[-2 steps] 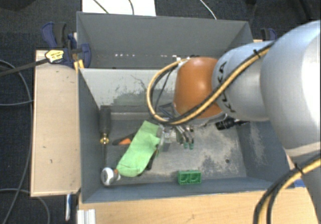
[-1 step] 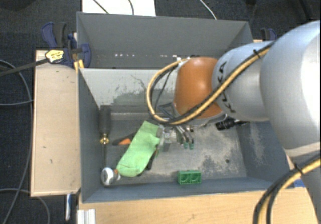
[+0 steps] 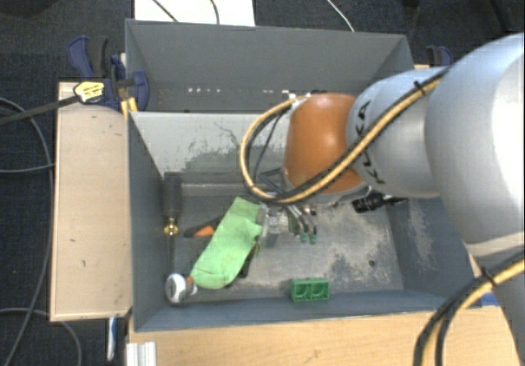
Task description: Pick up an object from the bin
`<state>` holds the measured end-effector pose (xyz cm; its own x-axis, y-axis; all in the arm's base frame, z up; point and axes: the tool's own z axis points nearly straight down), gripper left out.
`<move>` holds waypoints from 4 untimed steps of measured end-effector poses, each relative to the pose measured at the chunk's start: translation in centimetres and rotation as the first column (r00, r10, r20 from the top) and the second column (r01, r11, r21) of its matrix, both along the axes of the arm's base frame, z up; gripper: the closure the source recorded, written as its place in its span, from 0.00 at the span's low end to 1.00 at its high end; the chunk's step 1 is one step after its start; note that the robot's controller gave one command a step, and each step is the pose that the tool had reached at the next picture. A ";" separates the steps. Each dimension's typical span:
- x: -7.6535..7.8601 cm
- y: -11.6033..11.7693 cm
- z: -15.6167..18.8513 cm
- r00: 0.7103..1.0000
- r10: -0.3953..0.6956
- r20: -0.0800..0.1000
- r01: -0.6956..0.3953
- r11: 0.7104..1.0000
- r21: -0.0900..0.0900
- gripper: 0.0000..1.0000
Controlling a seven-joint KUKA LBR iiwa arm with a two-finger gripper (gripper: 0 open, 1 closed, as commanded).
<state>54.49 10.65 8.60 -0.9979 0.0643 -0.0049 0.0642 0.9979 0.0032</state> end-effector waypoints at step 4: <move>0.0 0.0 0.0 1.000 -0.004 0.000 0.004 1.000 0.000 1.00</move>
Offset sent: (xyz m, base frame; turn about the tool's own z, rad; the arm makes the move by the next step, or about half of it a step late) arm 0.0000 0.0000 0.0000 0.0000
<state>54.49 10.65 8.60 -0.9976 0.0685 -0.0049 0.0685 0.9976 0.0033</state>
